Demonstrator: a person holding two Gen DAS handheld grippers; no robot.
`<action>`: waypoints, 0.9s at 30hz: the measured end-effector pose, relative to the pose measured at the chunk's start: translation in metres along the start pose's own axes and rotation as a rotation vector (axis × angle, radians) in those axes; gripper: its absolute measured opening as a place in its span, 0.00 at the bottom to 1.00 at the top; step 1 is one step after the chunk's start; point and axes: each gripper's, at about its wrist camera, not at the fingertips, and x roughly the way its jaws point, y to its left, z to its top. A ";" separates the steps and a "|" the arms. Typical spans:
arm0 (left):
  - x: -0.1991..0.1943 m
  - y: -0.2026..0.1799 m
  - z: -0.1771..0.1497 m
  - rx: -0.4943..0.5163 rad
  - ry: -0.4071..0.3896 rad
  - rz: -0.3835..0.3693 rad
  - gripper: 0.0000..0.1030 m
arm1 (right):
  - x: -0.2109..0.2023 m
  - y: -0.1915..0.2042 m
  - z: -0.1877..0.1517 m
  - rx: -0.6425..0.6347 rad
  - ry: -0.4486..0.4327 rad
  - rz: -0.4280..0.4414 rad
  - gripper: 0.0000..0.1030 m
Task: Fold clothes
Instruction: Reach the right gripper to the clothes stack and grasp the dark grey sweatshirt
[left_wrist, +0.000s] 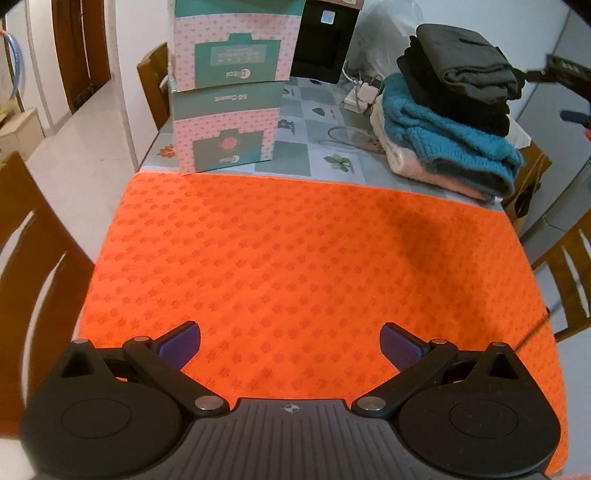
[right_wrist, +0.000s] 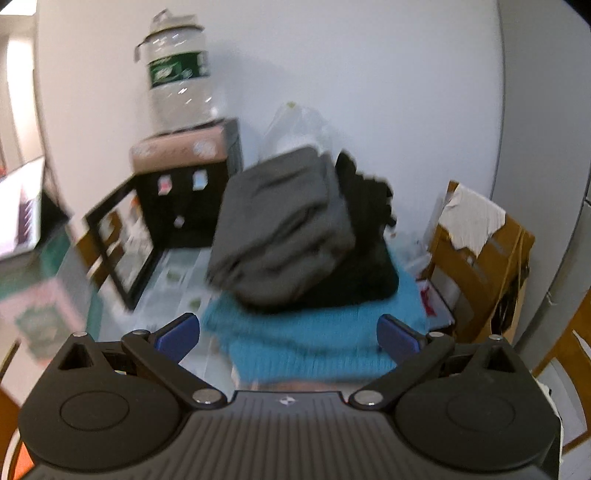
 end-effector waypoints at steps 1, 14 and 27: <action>0.002 -0.001 0.003 0.000 0.000 -0.003 1.00 | 0.010 -0.002 0.008 0.008 -0.007 -0.003 1.00; 0.042 -0.033 0.016 0.113 0.032 -0.021 1.00 | 0.112 -0.021 0.078 0.056 -0.026 -0.017 0.68; 0.014 -0.022 0.029 0.024 -0.081 -0.071 0.94 | 0.047 0.009 0.058 -0.103 -0.069 0.095 0.25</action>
